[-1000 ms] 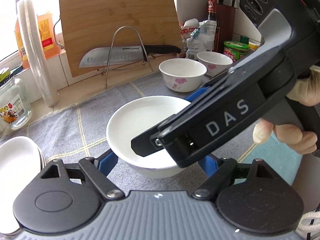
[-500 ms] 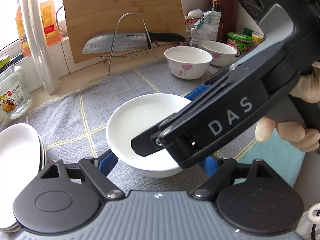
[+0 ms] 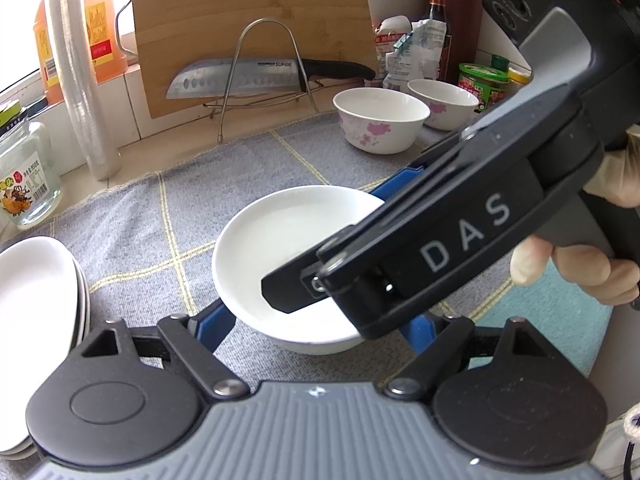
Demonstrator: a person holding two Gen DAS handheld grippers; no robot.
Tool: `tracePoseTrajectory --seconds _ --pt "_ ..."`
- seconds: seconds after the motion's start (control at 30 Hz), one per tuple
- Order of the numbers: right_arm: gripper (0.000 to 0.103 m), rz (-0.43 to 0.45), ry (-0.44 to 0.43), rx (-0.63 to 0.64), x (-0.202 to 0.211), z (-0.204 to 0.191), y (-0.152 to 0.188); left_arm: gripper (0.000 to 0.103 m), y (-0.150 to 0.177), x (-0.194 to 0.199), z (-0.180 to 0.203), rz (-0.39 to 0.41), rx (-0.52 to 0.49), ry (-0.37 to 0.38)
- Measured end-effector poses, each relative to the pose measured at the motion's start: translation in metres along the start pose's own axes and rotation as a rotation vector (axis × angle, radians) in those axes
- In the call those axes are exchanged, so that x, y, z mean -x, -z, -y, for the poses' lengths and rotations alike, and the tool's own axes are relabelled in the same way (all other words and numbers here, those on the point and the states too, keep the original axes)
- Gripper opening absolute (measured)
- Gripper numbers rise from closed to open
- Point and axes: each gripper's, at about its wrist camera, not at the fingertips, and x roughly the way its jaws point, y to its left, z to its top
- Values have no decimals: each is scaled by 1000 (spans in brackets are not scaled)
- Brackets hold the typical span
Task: Organize plates and bowls
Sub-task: 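Set the bowl down beside the plate stack and open the right gripper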
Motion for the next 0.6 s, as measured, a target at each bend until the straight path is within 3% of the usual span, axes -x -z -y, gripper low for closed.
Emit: tracePoseTrajectory --seconds 0.1,0.33,0.6 --pt "103 12 2 -2 1 0 0 93 1 1 2 10 -17 1" --pt "103 44 55 29 14 1 -2 95 4 14 -2 22 -16 45" --pt "103 121 136 42 45 13 2 100 -4 40 -4 56 -38 21"
